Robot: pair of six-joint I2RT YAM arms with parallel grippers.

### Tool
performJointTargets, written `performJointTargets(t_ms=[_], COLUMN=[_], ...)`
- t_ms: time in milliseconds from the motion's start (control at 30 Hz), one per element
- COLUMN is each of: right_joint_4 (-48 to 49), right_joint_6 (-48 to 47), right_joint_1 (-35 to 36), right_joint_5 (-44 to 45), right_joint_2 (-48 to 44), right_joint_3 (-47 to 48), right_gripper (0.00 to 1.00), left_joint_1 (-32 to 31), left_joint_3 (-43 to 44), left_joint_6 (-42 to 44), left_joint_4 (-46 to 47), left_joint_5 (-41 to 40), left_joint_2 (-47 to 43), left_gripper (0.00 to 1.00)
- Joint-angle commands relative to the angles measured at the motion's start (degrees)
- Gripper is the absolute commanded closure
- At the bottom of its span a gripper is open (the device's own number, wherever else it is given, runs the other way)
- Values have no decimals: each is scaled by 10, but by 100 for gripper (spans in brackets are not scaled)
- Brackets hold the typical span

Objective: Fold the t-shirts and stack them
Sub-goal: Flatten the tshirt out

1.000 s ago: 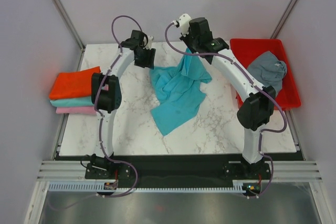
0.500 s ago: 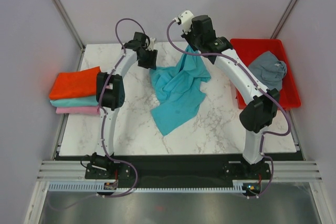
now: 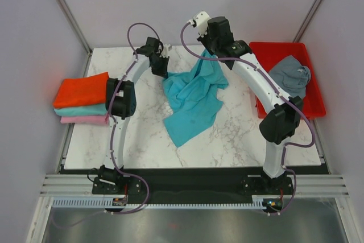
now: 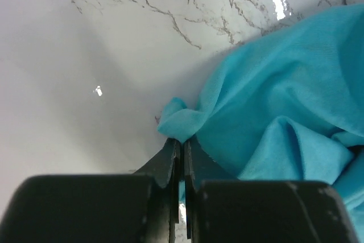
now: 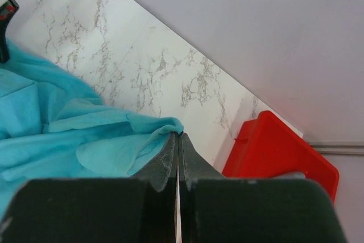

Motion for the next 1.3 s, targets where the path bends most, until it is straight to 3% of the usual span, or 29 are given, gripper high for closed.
performJointTargets(t_ms=[0, 333, 700, 900, 1033, 1267], right_joint_4=[27, 42, 20, -29, -67, -56], right_joint_6=[-23, -20, -8, 27, 45, 60], right_joint_1=[-2, -30, -30, -29, -28, -28], right_joint_5=[34, 45, 59, 16, -34, -61], right_joint_2=[-29, -38, -201, -310, -363, -375], right_joint_3=[0, 74, 27, 24, 15, -101], right_gripper=[100, 100, 100, 100, 100, 100], left_joint_1=[1, 1, 2, 9, 28, 35], left_joint_3=[8, -67, -242, -284, -289, -368], left_joint_6=[3, 21, 66, 61, 55, 48], left_joint_4=[3, 0, -29, -65, -86, -81], left_joint_5=[-9, -2, -41, -20, 12, 32], left_joint_2=[-96, -393, -666, -815, -856, -842], left_gripper=[98, 98, 98, 98, 98, 98])
